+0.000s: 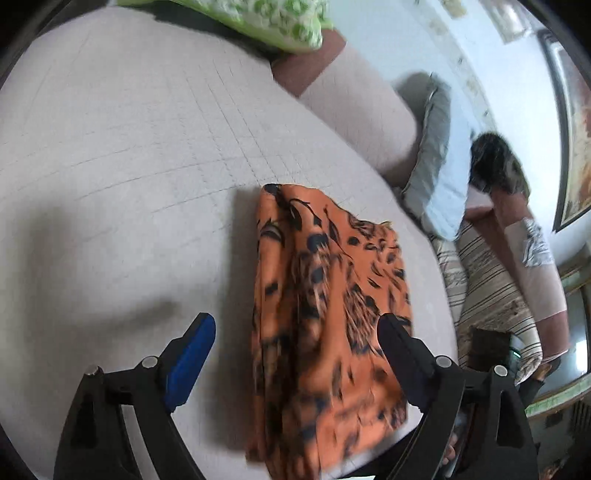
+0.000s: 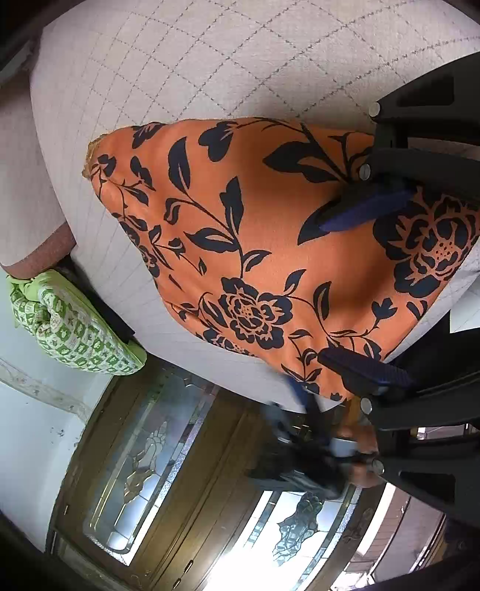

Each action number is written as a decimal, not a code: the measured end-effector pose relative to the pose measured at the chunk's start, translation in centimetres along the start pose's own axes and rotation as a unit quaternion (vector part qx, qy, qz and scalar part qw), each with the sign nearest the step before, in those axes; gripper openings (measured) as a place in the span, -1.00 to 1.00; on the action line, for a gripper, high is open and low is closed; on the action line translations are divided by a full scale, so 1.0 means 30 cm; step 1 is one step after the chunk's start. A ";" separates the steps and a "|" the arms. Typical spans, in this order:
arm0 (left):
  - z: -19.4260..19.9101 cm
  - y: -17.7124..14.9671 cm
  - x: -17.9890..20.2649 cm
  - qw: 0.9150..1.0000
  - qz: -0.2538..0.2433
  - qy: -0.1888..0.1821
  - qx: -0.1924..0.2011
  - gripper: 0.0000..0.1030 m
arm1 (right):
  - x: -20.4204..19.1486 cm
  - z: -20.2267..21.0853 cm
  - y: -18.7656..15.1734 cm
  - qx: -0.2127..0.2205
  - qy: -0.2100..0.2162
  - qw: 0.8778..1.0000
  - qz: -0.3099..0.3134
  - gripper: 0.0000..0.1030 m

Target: Fold small clothes

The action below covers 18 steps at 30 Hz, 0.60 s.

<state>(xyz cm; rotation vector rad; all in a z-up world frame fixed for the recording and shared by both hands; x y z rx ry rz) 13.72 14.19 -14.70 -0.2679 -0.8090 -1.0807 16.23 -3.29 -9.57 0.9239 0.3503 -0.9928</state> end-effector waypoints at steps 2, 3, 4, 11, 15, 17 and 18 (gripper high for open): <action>-0.087 0.025 0.000 0.999 0.002 0.003 -0.033 0.74 | -0.017 0.009 0.007 -0.001 0.001 1.000 0.004 0.37; -0.120 0.017 0.001 0.999 0.003 0.004 -0.044 0.73 | -0.023 0.011 0.009 -0.003 0.002 1.000 0.008 0.37; -0.155 0.015 0.000 0.998 0.007 0.000 -0.055 0.71 | -0.028 0.016 0.010 -0.004 0.003 1.000 0.009 0.37; -0.133 0.006 0.045 0.999 -0.034 -0.010 -0.014 -0.45 | -0.018 0.012 -0.003 0.000 0.013 1.000 0.011 0.37; -0.201 -0.009 -0.035 0.999 0.019 -0.016 -0.042 -0.23 | -0.017 0.010 -0.005 0.000 0.016 1.000 0.010 0.37; -0.185 0.006 -0.038 0.997 0.045 -0.027 -0.052 -0.13 | -0.013 0.006 -0.001 -0.004 0.018 1.000 0.004 0.37; -0.163 0.006 -0.024 0.998 0.037 -0.019 -0.045 -0.05 | -0.016 0.012 0.004 -0.006 0.019 1.000 0.000 0.37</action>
Point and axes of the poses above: each gripper's, at about its wrist camera, not at the fingertips, and z roughly against the way its jaws point, x to its right, y to its top, the point moved 8 cm from there along -z, roughly the way its jaws point, and after that the axes turned 11 degrees about z, right-handed, at the moved point
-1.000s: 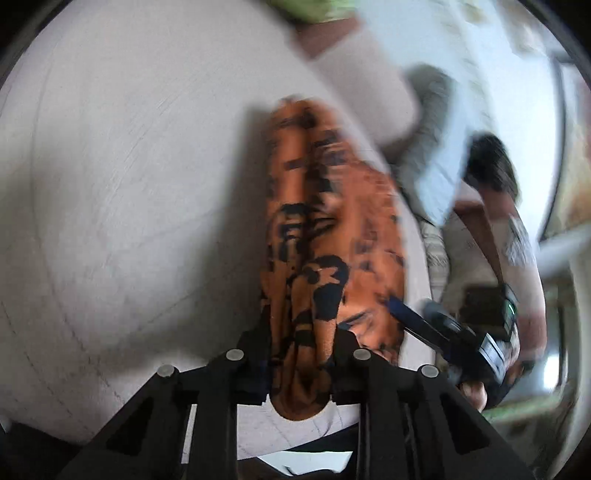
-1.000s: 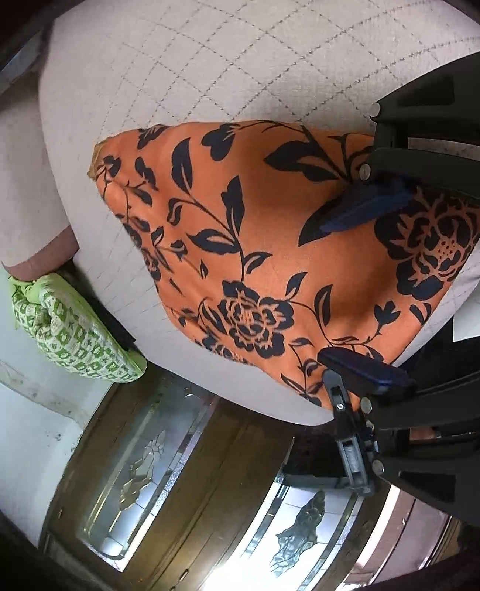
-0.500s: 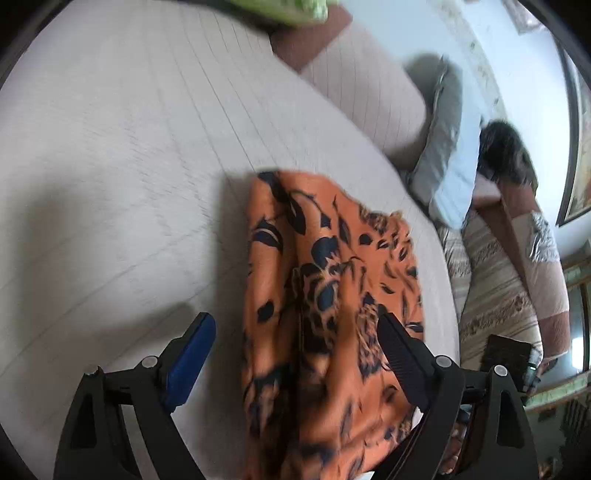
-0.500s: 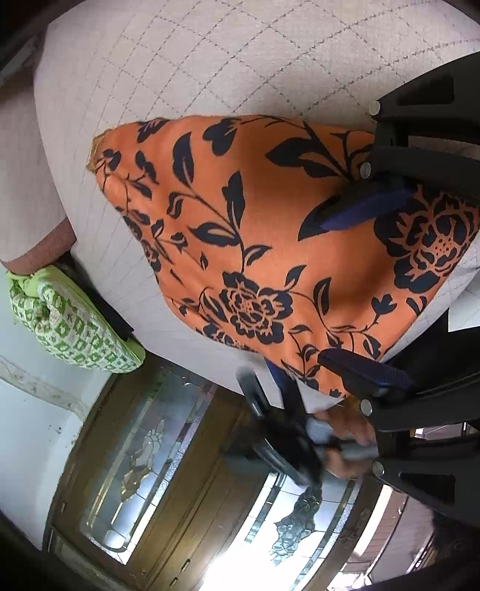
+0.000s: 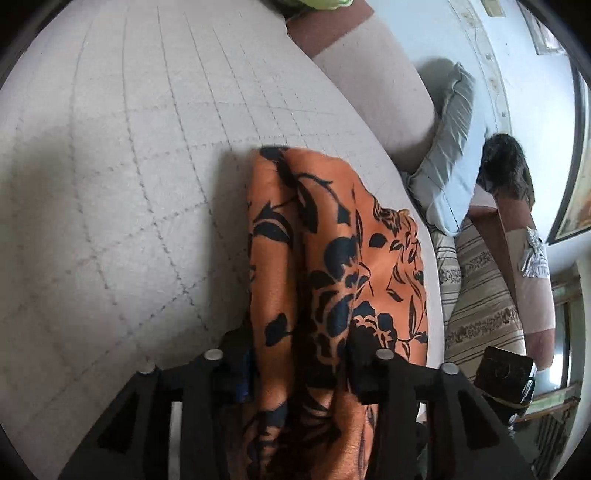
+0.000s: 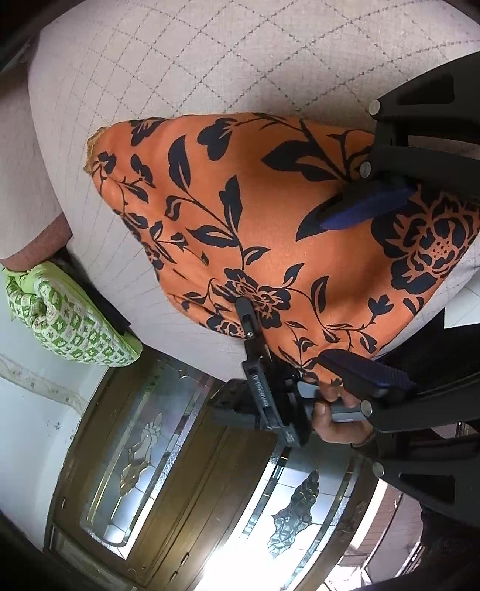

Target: Fold small clothes

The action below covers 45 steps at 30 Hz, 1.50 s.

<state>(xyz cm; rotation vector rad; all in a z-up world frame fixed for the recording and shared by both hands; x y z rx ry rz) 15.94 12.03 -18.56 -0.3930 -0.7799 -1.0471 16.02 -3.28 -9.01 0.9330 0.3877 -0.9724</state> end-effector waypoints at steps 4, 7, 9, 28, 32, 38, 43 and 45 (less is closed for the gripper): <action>0.086 -0.021 0.052 0.997 -0.061 0.013 0.040 0.75 | 0.008 0.118 0.065 0.051 0.001 0.999 -0.018 0.47; 0.062 -0.039 0.031 0.994 -0.082 0.061 0.033 0.75 | 0.118 0.208 0.108 0.091 -0.074 0.992 -0.037 0.67; 0.018 -0.061 0.028 0.993 -0.091 0.073 0.010 0.74 | 0.220 0.186 0.113 0.081 -0.089 0.990 -0.070 0.68; 0.095 -0.115 0.510 0.972 -0.214 0.037 0.088 -0.37 | 0.081 0.318 0.273 0.041 -0.101 0.993 0.039 -0.29; 0.032 -0.109 0.599 0.971 -0.220 0.035 0.084 -0.36 | 0.114 0.457 0.336 0.053 -0.113 0.991 0.052 -0.29; -0.149 -0.137 0.608 0.971 -0.211 0.075 0.082 -0.35 | 0.276 0.497 0.326 0.061 -0.113 0.991 0.027 -0.29; -0.262 -0.136 0.511 0.974 -0.190 0.102 0.067 -0.35 | 0.413 0.409 0.271 0.052 -0.115 0.992 -0.007 -0.29; -0.310 -0.135 0.463 0.974 -0.185 0.116 0.060 -0.32 | 0.462 0.358 0.235 0.044 -0.113 0.992 -0.019 -0.28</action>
Point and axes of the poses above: each gripper's, at about its wrist camera, not at the fingertips, and z roughly against the way its jaws point, x to its right, y to its top, the point moved 8 cm from there along -z, roughly the way its jaws point, and after that the axes turned 11 degrees about z, right-handed, at the moved point
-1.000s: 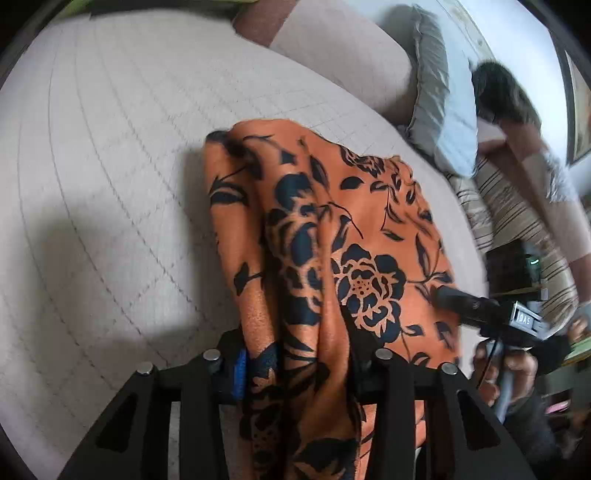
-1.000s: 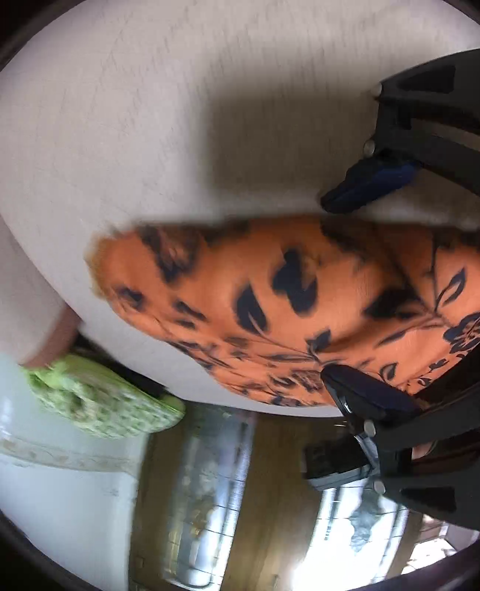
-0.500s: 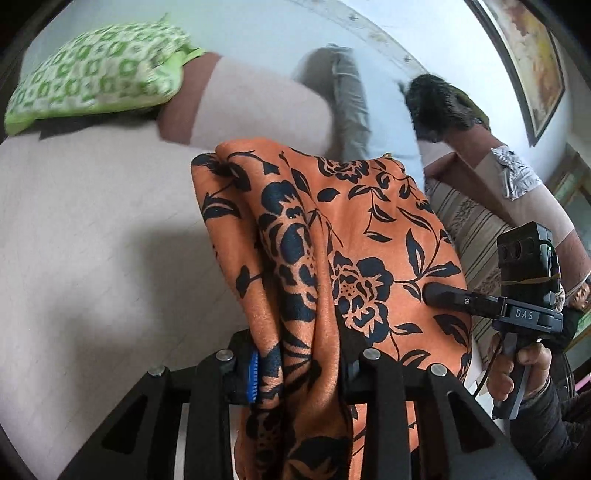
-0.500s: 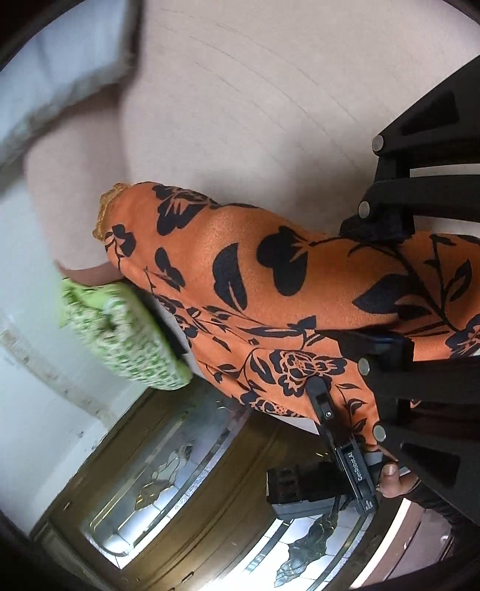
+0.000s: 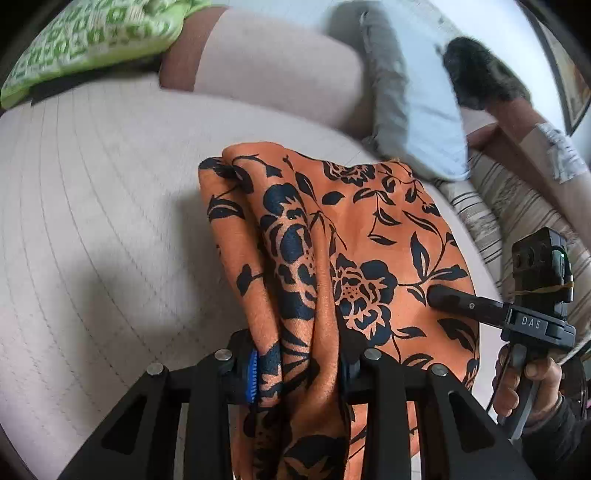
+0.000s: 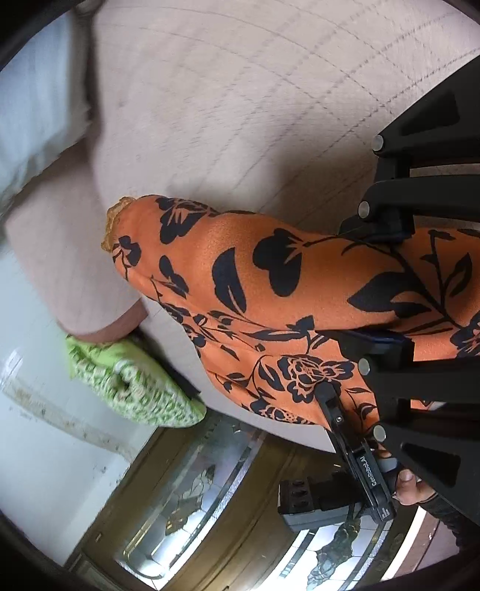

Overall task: Fold small clothes
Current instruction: 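Release the blouse and press the folded bundle flat with both grippers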

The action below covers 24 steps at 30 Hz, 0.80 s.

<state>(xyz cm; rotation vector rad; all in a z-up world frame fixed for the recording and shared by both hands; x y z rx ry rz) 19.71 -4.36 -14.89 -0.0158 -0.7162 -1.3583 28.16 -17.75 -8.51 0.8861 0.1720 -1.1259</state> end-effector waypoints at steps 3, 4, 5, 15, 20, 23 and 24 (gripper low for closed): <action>-0.051 -0.021 -0.045 1.000 0.000 0.022 0.001 -0.10 | 0.060 -0.077 -0.033 -0.016 -0.016 1.000 -0.015 -0.11; -0.046 -0.021 -0.044 1.000 0.003 0.022 0.003 -0.07 | 0.083 -0.094 -0.049 -0.017 -0.030 0.999 -0.022 -0.02; -0.034 -0.021 -0.045 1.000 0.001 0.026 0.006 -0.03 | 0.090 -0.095 -0.055 -0.014 -0.030 0.999 -0.029 0.04; 0.193 0.008 -0.036 0.992 -0.044 0.087 0.077 0.06 | -0.094 0.177 0.007 0.055 -0.110 0.991 0.060 0.10; 0.231 -0.066 0.019 0.992 -0.052 0.075 0.083 0.07 | -0.197 0.096 -0.068 0.025 -0.055 0.996 0.072 0.22; 0.156 -0.131 0.053 0.992 -0.086 0.075 0.059 0.14 | -0.093 0.003 -0.146 -0.022 -0.066 0.997 0.036 0.23; 0.102 -0.153 0.020 0.988 -0.093 0.117 0.040 0.14 | -0.079 0.007 -0.148 -0.009 -0.059 0.998 0.028 0.22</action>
Point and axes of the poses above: each gripper's, at about its wrist camera, not at the fingertips, and z roughly against the way its jaws point, x to its right, y to its top, the point moved 8 cm from there along -z, roughly the way its jaws point, and after that the axes turned 11 degrees about z, right-handed, at the moved point
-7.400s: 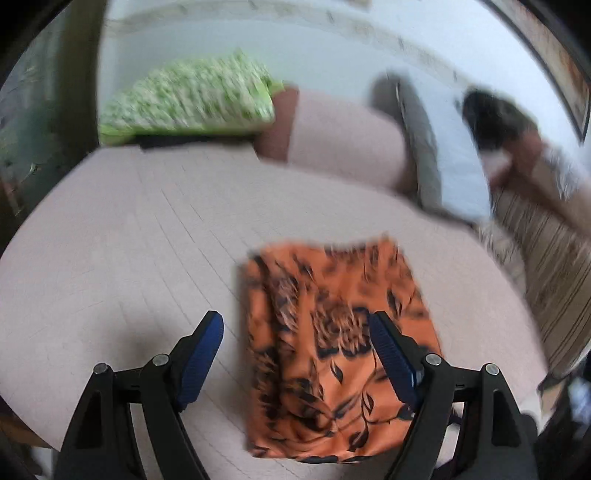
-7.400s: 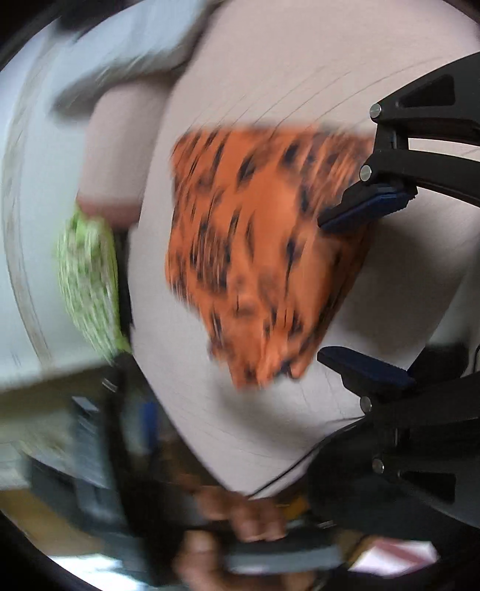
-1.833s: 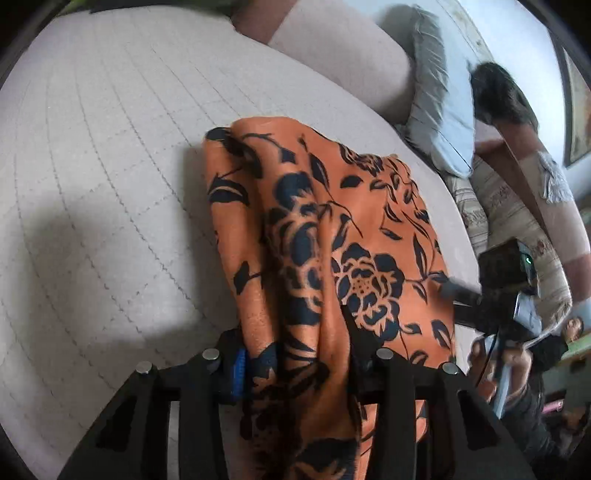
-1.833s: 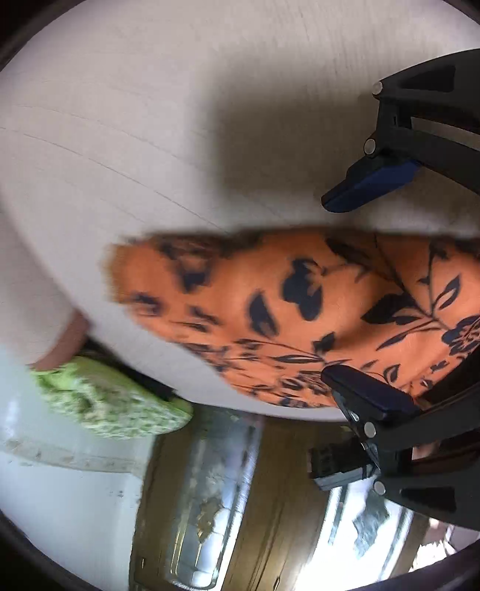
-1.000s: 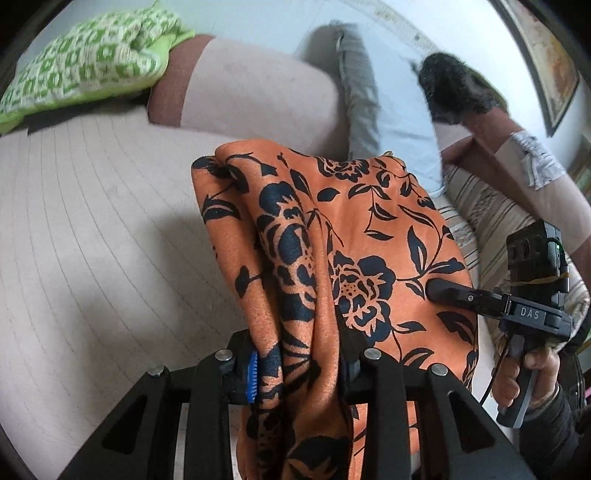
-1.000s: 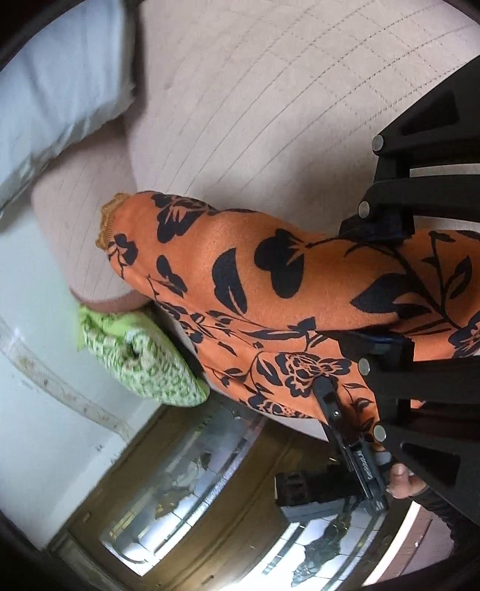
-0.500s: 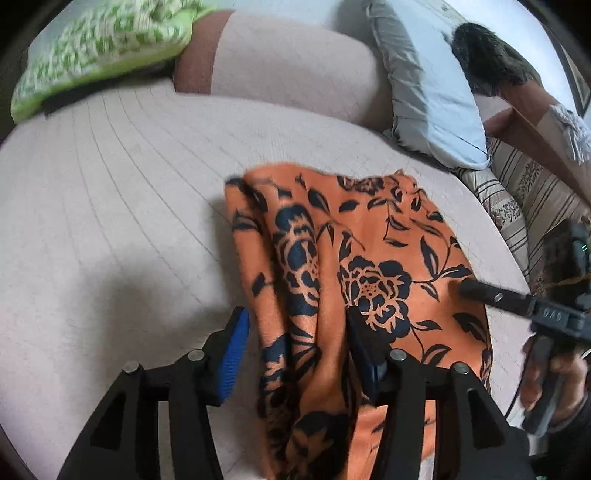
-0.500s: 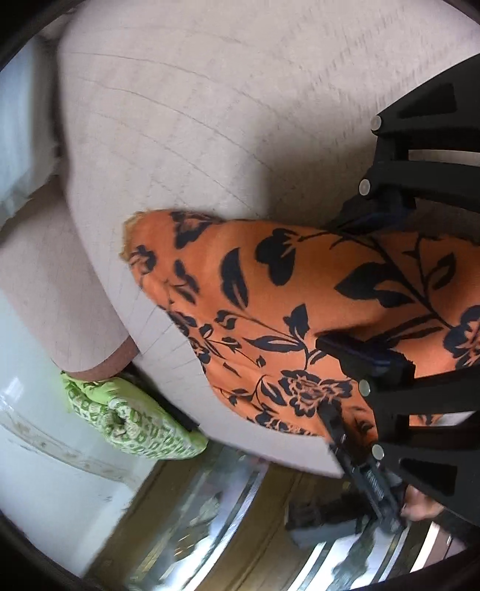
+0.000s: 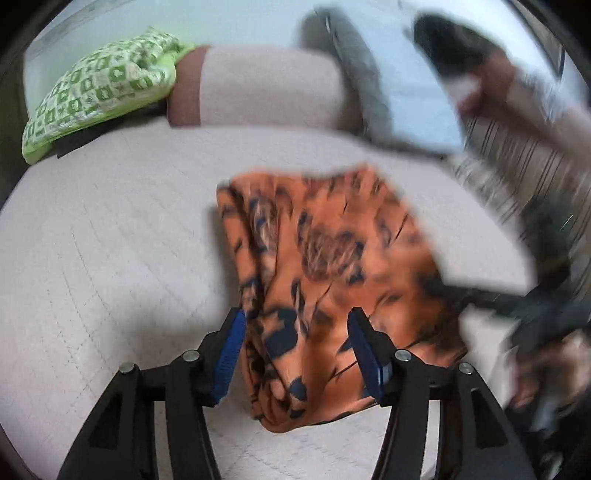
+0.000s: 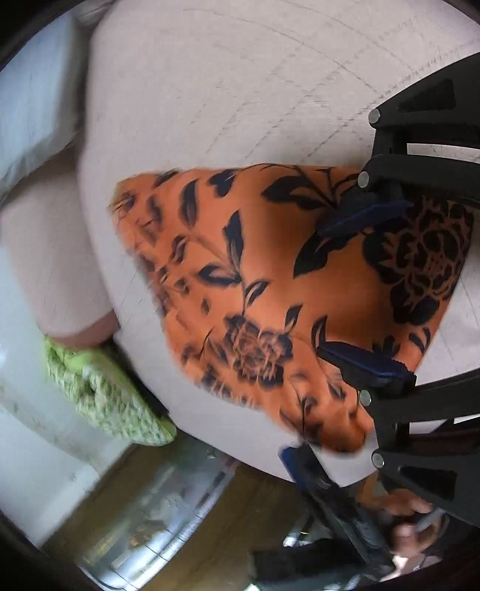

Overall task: Fold small clothes
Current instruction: 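Release the blouse and press the folded bundle flat with both grippers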

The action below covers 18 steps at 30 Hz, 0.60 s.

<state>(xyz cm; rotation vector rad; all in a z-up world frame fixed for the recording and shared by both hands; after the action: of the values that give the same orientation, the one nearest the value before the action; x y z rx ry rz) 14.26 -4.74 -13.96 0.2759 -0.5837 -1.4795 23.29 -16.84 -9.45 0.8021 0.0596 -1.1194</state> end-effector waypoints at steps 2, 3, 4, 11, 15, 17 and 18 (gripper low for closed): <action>-0.087 -0.036 -0.048 0.999 0.018 0.019 -0.039 0.23 | -0.015 0.018 0.011 0.003 0.002 1.000 -0.004 0.22; -0.104 -0.040 -0.074 0.998 0.045 0.007 -0.043 0.41 | -0.027 0.027 0.020 -0.003 -0.002 1.000 0.002 0.22; -0.105 -0.035 -0.090 0.997 0.059 0.005 -0.041 0.53 | -0.047 0.044 0.044 -0.003 -0.005 1.000 0.012 0.22; -0.050 -0.001 -0.096 0.997 0.068 -0.002 -0.026 0.53 | 0.030 -0.009 0.239 0.025 -0.046 0.999 0.012 0.49; 0.081 0.043 -0.093 0.997 0.056 0.020 0.043 0.58 | 0.148 -0.092 0.171 -0.035 -0.089 0.994 -0.056 0.51; 0.143 0.063 -0.083 0.995 0.050 0.041 0.074 0.69 | 0.105 0.015 0.160 0.012 -0.111 0.993 -0.039 0.51; 0.177 0.069 -0.073 0.994 0.047 0.048 0.091 0.73 | 0.082 0.068 0.150 0.026 -0.132 0.991 -0.024 0.55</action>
<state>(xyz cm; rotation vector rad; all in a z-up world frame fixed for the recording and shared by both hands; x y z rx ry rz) 13.26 -1.47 -8.91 0.4539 -0.6460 -1.3168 27.41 -19.09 -6.58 0.6950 -0.1738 -1.2695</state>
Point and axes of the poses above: each gripper's, at about its wrist camera, not at the fingertips, and z roughly against the way its jaws point, x to its right, y to its top, the point moved 8 cm from there along -z, roughly the way its jaws point, and after that the axes turned 11 degrees about z, right-handed, at the moved point
